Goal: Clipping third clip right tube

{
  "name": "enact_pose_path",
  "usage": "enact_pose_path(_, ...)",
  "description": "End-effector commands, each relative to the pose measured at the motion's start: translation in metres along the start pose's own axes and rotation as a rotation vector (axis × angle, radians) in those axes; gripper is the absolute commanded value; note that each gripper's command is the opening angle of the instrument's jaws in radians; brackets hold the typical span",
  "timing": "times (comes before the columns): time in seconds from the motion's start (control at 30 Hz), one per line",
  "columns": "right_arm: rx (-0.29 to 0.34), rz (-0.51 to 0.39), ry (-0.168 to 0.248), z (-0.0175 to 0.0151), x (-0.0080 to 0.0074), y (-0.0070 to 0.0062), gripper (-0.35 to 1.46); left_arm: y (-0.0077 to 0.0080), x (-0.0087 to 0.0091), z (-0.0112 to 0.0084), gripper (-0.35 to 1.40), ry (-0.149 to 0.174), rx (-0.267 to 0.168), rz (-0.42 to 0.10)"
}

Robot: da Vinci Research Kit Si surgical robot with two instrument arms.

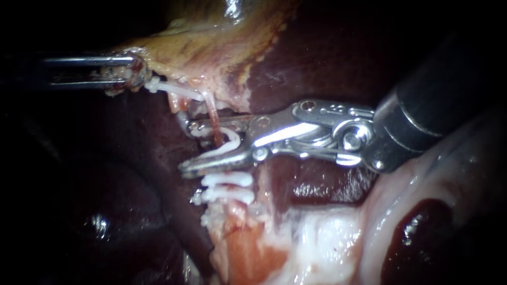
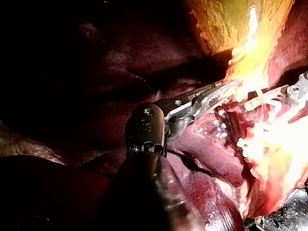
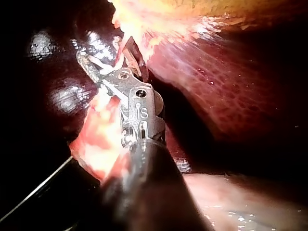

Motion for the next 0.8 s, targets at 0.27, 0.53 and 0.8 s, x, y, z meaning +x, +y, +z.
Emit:
enact_pose_path(0.27, 0.076, 0.039, 0.06, -0.0003, 0.0029, -0.0027, 0.5, 0.0, 0.0, 0.0, -0.35, 0.0, 0.0, 0.0)
enact_pose_path(0.53, 0.171, 0.094, 0.106, -0.001, 0.0054, -0.0041, 0.49, 0.0, 0.0, 0.0, -0.35, 0.0, 0.0, 0.0)
enact_pose_path(0.8, 0.18, 0.11, 0.122, -0.0015, 0.0059, -0.0041, 0.49, 0.0, 0.0, 0.0, -0.35, 0.0, 0.0, 0.0)
